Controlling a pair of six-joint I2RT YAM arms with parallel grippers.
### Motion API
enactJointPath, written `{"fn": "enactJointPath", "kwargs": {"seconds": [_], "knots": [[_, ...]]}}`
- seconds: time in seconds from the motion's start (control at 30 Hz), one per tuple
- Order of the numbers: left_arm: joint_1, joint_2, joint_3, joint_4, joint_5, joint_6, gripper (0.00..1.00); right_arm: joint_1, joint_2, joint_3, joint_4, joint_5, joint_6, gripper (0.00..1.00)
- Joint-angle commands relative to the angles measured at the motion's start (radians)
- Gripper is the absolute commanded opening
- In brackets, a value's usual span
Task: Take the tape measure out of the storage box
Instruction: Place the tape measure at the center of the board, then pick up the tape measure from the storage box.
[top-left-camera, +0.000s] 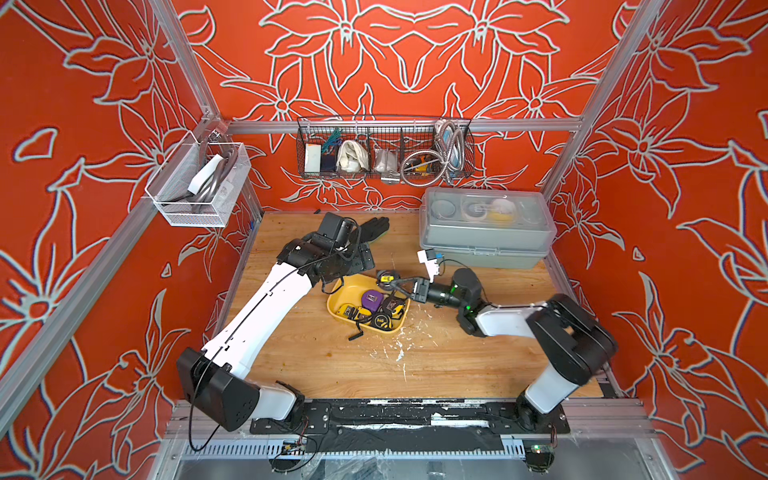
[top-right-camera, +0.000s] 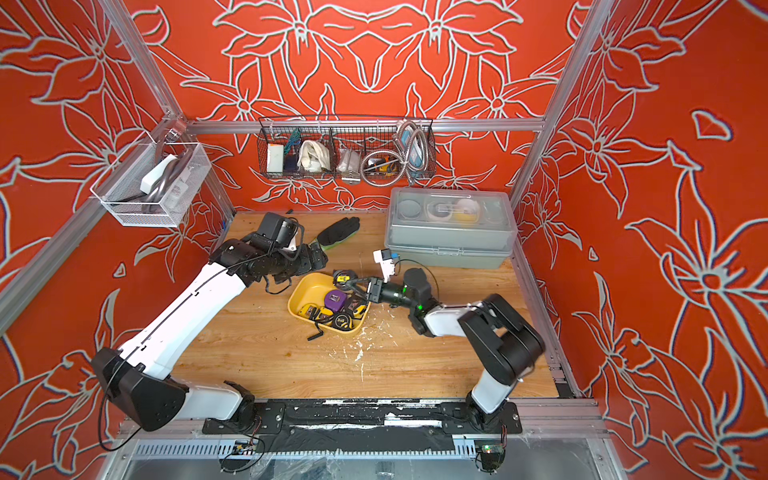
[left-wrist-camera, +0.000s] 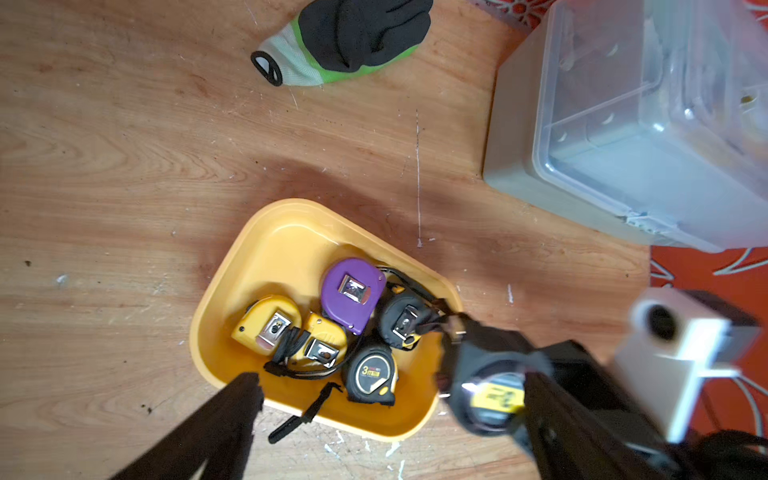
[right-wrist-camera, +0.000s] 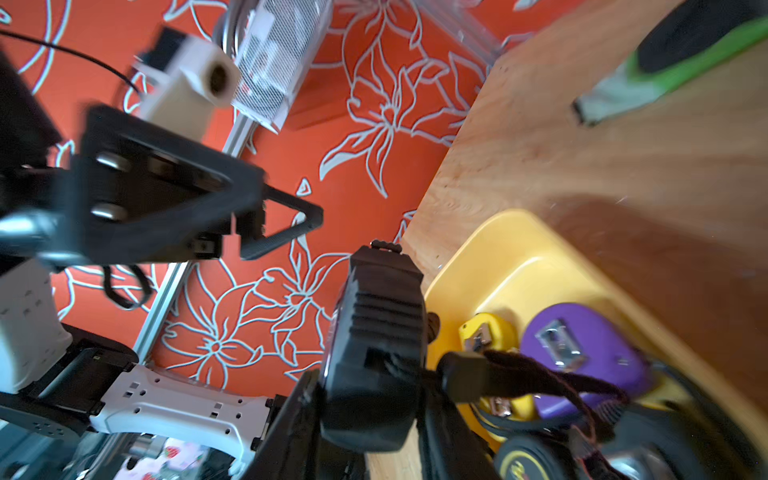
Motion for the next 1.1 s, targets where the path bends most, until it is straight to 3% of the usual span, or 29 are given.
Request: {"fn": "enactJointPath", "kwargs": {"seconds": [0.0, 0.1, 0.2, 0.43, 0.6, 0.8, 0.97, 1.07], "knots": [[0.001, 0.069, -0.023, -0.04, 0.02, 0.102, 0.99, -0.089, -0.206, -0.028, -0.256, -0.01, -0.145, 0.03], [0.0, 0.154, -0.053, -0.031, 0.088, 0.135, 0.99, -0.193, -0.389, -0.015, -0.611, 0.031, -0.293, 0.02], [-0.011, 0.246, -0.056, -0.03, 0.116, 0.158, 0.99, -0.314, -0.46, -0.04, -0.78, 0.014, -0.344, 0.03], [-0.05, 0.442, 0.042, -0.068, 0.086, 0.207, 0.99, -0.487, -0.3, -0.177, -0.695, -0.111, -0.338, 0.03], [-0.066, 0.528, 0.083, -0.09, 0.034, 0.226, 0.99, -0.507, -0.184, -0.161, -0.709, -0.153, -0.389, 0.04], [-0.066, 0.57, 0.064, -0.074, 0.027, 0.21, 0.99, -0.507, -0.134, -0.119, -0.838, -0.121, -0.497, 0.07], [-0.065, 0.601, 0.066, -0.069, 0.01, 0.177, 0.99, -0.509, -0.032, -0.108, -0.814, -0.144, -0.503, 0.09], [-0.065, 0.612, 0.068, -0.057, 0.014, 0.161, 0.99, -0.51, -0.002, -0.095, -0.824, -0.135, -0.509, 0.15]]}}
